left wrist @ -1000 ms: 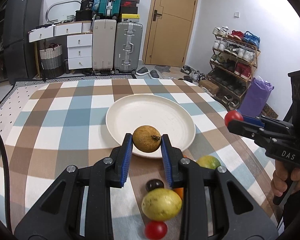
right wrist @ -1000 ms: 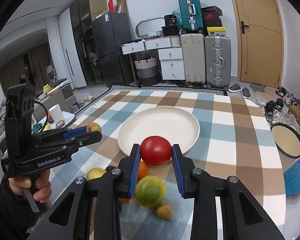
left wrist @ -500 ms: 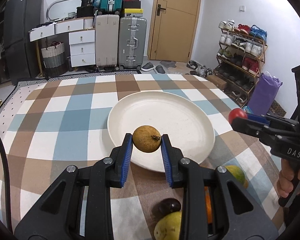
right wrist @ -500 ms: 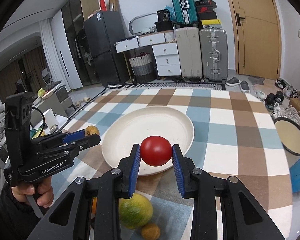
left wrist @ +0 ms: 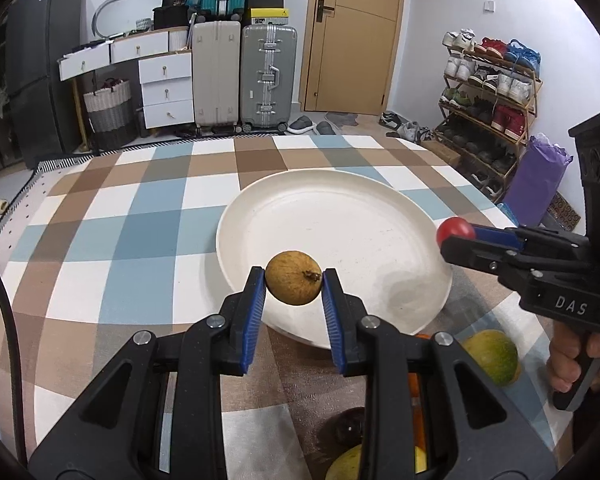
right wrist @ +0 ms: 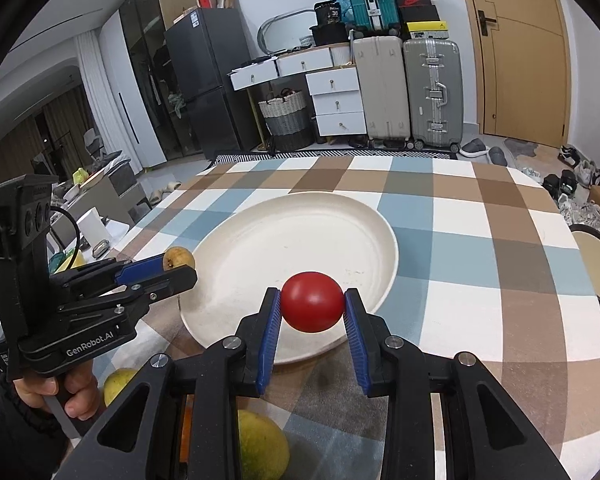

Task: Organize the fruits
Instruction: 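Carry both fruits over the white plate and open both tools to drop them, then withdraw both tools from the plate back toward the remaining fruits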

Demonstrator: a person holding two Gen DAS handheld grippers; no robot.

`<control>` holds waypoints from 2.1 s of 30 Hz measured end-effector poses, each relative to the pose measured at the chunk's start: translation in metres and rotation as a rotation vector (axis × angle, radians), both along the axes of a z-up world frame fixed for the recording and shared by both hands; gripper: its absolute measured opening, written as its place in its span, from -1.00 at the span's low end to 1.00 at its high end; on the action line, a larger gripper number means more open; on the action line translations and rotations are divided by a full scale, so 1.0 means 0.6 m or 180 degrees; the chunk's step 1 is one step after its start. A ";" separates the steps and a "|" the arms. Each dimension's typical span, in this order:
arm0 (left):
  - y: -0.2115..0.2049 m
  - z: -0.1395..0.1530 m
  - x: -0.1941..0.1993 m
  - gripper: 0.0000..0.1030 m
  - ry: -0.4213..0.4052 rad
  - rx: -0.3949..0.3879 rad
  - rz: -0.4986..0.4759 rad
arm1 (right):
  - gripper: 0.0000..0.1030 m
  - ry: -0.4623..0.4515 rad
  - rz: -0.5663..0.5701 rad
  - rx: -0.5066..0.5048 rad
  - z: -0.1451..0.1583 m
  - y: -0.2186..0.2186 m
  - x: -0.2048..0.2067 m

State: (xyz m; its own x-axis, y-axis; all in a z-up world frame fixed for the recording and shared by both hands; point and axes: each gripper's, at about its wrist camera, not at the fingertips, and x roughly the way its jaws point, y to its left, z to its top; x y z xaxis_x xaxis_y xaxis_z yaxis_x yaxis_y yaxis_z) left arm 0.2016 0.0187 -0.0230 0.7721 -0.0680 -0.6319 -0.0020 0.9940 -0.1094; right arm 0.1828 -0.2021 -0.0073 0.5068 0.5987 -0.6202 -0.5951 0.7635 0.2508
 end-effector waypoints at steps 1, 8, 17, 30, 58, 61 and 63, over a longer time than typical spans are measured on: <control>-0.001 -0.002 0.004 -0.50 0.0012 -0.0009 -0.0006 | -0.37 0.0022 0.0013 -0.0004 -0.002 0.002 0.002; -0.007 -0.013 0.013 -0.50 0.0077 0.0050 -0.0049 | -0.37 0.0058 0.0079 -0.0096 -0.011 0.017 0.000; 0.005 -0.015 0.010 0.06 0.0058 0.0008 -0.0017 | -0.02 -0.0100 -0.0051 -0.0010 -0.002 0.001 -0.012; 0.028 0.003 -0.032 0.98 -0.0099 -0.0106 0.0125 | 0.95 -0.0170 -0.0160 0.0092 -0.001 -0.021 -0.022; 0.024 0.017 -0.164 0.98 -0.0119 -0.0140 0.0181 | 1.00 -0.0055 0.0047 0.0096 -0.008 -0.064 -0.087; 0.023 0.014 -0.173 0.98 -0.0090 -0.0132 0.0156 | 1.00 -0.0073 0.0111 0.0089 -0.005 -0.061 -0.093; 0.016 0.013 -0.171 0.98 -0.0063 -0.0117 0.0092 | 1.00 -0.0052 0.0163 0.0054 -0.008 -0.056 -0.094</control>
State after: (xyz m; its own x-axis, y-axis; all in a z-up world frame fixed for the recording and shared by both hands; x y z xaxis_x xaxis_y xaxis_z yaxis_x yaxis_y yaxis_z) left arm 0.0989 0.0285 -0.0153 0.7865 -0.0684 -0.6139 -0.0281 0.9889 -0.1462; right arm 0.1267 -0.2358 -0.0121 0.4852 0.6345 -0.6016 -0.6373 0.7277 0.2535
